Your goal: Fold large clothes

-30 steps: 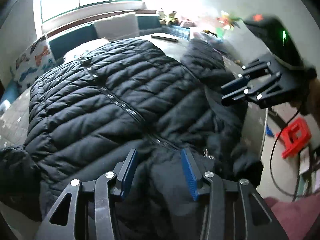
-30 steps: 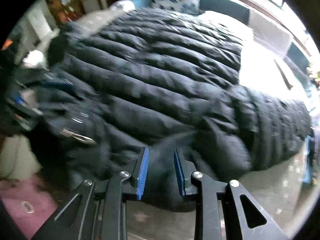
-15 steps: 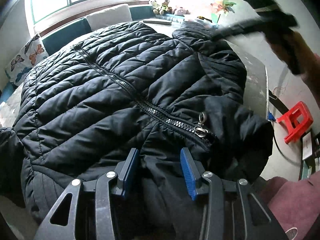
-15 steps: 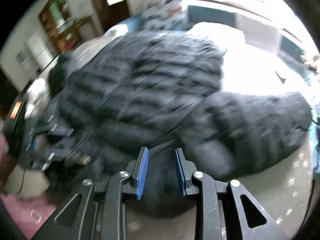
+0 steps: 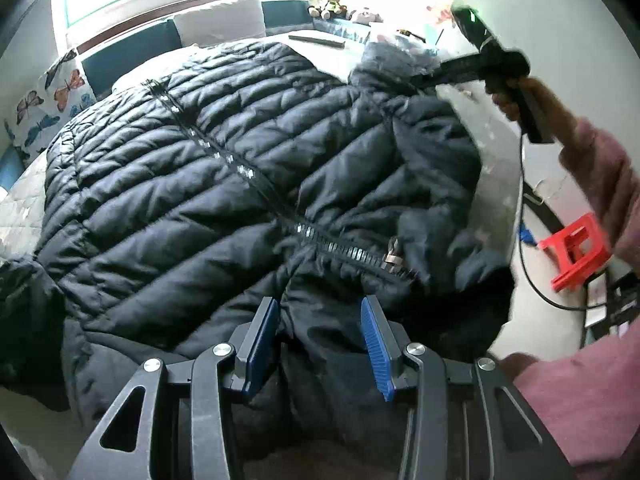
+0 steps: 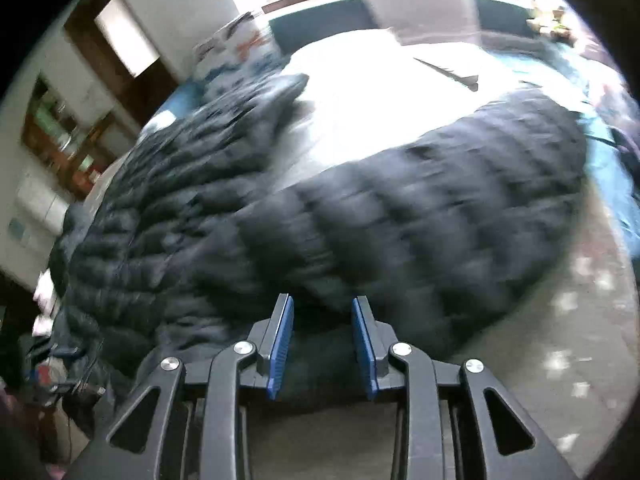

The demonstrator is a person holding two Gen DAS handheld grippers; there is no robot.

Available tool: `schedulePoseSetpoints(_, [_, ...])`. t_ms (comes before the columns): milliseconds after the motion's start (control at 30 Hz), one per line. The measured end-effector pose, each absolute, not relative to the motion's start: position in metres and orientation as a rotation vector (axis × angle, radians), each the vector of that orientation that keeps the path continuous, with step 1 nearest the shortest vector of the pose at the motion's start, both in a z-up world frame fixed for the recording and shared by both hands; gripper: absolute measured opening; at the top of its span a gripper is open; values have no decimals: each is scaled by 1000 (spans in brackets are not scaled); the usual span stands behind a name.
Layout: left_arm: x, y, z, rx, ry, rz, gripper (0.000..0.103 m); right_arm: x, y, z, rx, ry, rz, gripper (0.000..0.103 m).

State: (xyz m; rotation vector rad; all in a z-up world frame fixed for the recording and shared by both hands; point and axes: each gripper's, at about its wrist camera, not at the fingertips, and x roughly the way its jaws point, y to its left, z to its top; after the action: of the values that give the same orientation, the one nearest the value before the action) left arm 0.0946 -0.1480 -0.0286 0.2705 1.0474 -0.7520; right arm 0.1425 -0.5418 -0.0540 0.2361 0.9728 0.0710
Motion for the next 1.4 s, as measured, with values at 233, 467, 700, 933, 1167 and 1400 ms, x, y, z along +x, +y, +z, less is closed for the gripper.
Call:
schedulePoseSetpoints(233, [111, -163, 11, 226, 992, -747, 48, 150, -644, -65, 478, 915, -143, 48])
schedulePoseSetpoints(467, [138, -203, 1, 172, 1041, -791, 48, 161, -691, -87, 666, 858, -216, 49])
schedulePoseSetpoints(700, [164, -251, -21, 149, 1098, -840, 48, 173, -705, -91, 750, 769, -159, 49])
schedulePoseSetpoints(933, [180, -305, -36, 163, 1123, -890, 48, 168, -714, -76, 785, 693, -154, 12])
schedulePoseSetpoints(1167, [180, -361, -55, 239, 1086, -964, 48, 165, -695, -23, 694, 618, -125, 9])
schedulePoseSetpoints(1400, [188, -366, -57, 174, 1113, -968, 48, 163, -653, 32, 598, 530, -59, 8])
